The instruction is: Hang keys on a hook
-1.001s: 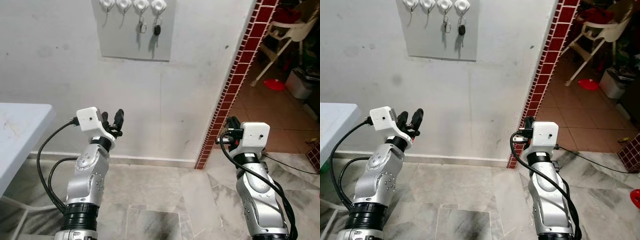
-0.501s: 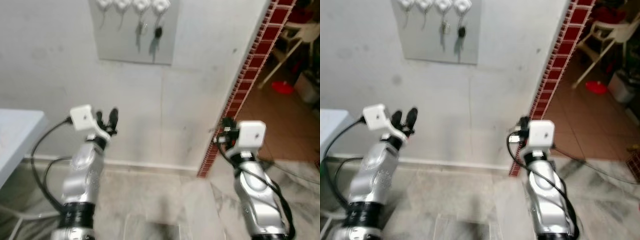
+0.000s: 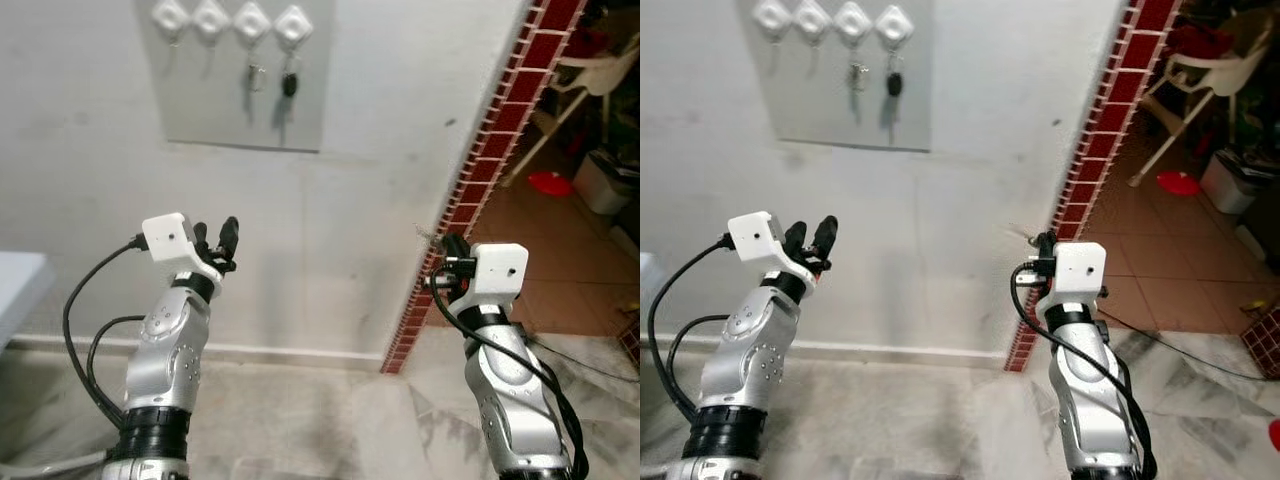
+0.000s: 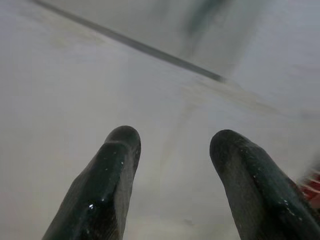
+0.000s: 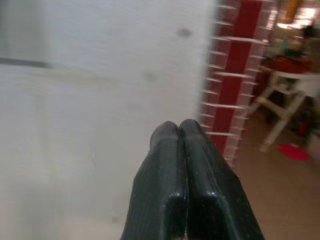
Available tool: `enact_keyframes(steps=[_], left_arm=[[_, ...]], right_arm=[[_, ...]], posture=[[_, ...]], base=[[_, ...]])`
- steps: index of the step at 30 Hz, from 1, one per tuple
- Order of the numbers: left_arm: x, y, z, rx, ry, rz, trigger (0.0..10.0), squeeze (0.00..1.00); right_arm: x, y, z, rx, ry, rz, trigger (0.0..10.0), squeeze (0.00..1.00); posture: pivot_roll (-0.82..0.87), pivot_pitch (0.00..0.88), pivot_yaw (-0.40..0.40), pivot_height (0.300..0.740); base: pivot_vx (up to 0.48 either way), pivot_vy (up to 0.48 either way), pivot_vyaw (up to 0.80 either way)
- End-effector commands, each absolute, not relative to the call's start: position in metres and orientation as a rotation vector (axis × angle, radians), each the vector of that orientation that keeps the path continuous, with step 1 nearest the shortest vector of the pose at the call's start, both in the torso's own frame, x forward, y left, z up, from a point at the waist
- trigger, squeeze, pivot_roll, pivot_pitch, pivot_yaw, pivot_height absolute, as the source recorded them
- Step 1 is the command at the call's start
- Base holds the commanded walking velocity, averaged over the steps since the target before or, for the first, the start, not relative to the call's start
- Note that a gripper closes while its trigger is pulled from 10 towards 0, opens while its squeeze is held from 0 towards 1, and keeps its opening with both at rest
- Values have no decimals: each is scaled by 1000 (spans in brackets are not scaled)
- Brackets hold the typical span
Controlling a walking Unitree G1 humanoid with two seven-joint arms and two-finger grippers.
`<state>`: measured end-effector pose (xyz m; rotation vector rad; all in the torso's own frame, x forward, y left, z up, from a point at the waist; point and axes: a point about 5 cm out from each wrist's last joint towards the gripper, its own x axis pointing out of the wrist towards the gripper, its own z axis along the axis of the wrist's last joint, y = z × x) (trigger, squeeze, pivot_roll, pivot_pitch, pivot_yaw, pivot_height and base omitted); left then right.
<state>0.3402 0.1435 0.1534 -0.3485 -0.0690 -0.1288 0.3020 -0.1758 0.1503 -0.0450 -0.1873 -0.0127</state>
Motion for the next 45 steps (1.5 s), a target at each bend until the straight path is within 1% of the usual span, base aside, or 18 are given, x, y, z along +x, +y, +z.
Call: enact_keyframes(steps=[1,15,19,31,45], left_arm=[[341,153,159,-334,-90,-104,10000,0],[341,154,158,-334,-85,-91,10000,0],[342,155,154,-328,-54,-63,10000,0],[342,152,154,-358,-44,-91,10000,0],[342,152,152,-355,-29,-99,10000,0]], right_arm=[[304,-170,157,-41,-214,8,10000,0],[303,-170,157,-42,-212,8,10000,0],[303,-170,157,-42,-209,8,10000,0],[303,-170,157,-39,-210,7,10000,0],[302,-169,157,-35,-208,2,10000,0]], posture=[[55,103,-39,740],[55,107,-40,740],[55,109,-40,740],[54,108,-39,740],[54,112,-32,740]], base=[[341,0,0],[336,0,0],[0,0,0],[0,0,0],[0,471,0]])
